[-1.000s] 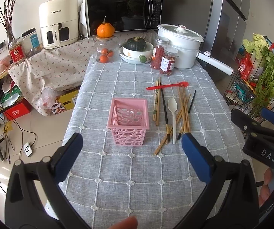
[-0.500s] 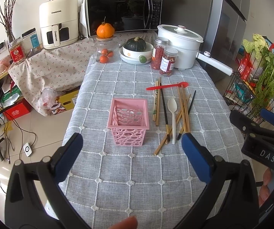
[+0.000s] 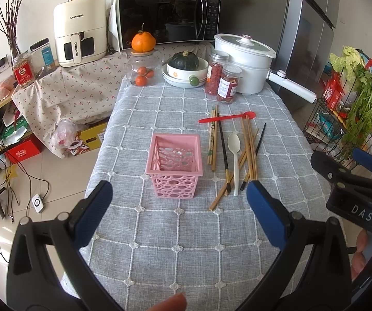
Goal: Organize utensils
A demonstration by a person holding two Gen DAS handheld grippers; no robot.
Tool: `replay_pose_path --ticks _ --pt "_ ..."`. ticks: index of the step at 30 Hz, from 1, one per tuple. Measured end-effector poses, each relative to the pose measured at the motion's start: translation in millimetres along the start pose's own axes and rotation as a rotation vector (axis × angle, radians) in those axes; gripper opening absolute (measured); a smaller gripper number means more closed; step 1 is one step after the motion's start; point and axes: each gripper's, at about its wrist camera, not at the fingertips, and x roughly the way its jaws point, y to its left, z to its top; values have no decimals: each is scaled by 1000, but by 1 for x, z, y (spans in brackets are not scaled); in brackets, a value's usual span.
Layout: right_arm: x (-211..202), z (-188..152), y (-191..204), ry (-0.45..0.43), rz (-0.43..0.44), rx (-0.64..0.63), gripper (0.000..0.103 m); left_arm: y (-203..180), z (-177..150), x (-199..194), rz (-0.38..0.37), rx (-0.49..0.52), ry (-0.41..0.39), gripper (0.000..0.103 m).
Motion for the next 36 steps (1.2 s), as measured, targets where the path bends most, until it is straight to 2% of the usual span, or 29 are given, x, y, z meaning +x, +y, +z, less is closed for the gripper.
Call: replay_pose_path --ticks 26,34,36 --pt "4 -7 3 10 -3 10 103 3 2 -5 6 -6 -14 103" --pt "13 1 -6 22 -26 29 103 8 7 4 15 -17 -23 103" --pt "16 5 -12 22 -19 36 103 7 13 8 15 13 -20 103"
